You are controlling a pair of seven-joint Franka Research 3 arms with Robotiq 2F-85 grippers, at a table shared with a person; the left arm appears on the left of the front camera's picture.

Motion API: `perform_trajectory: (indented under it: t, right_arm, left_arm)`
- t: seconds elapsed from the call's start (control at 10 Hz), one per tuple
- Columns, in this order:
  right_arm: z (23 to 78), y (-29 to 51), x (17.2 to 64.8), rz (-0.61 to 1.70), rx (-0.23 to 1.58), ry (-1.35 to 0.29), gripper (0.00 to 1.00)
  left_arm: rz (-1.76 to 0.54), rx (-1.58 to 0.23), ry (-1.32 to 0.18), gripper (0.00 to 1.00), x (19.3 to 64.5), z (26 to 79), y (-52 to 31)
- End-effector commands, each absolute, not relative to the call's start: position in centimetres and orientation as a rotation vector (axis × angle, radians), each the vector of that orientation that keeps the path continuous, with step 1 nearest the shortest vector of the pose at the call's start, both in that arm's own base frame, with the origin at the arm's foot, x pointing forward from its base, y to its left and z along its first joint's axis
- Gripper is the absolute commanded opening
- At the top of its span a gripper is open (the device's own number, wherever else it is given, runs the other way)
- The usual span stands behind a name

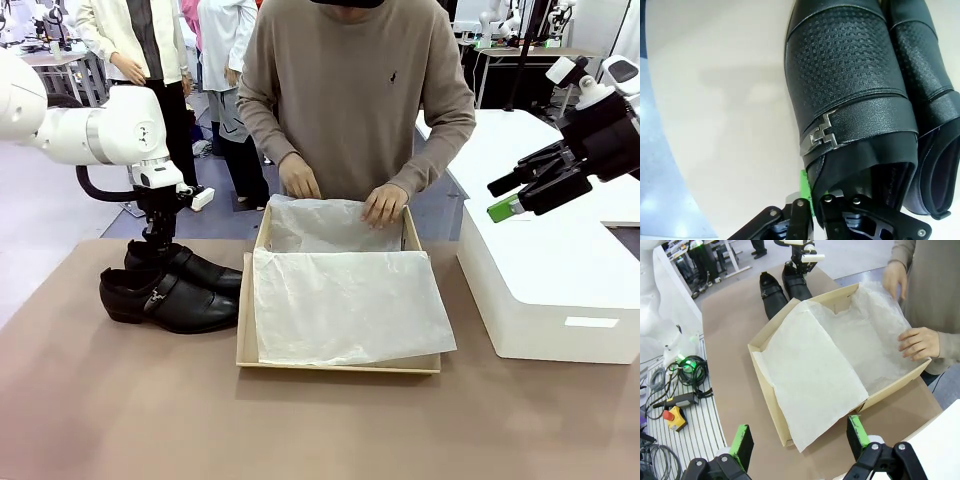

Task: Pack the shoes into the box.
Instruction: Place one shoe of the Shoes into the Shoes Box.

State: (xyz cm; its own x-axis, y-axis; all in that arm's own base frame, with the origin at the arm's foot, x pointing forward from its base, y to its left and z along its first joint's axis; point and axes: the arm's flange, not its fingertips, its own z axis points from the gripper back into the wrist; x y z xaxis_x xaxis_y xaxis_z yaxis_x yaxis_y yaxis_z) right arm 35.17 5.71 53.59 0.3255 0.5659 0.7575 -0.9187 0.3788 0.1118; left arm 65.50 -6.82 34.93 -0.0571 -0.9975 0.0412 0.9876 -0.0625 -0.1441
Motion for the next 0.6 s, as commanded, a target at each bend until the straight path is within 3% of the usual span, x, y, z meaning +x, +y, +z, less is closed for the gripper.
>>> perform_trajectory:
  t: [0.0, 0.5]
  right_arm:
    - [53.7, 5.8, 35.6, 1.071, 0.618, -0.724, 1.00]
    - [53.7, 5.8, 35.6, 1.071, 0.618, -0.724, 1.00]
  left_arm:
    - [-1.626, -0.117, 0.083, 0.00, 65.0, 36.2, -6.3]
    - [-1.513, -0.023, -0.008, 0.00, 65.8, 41.2, -3.8]
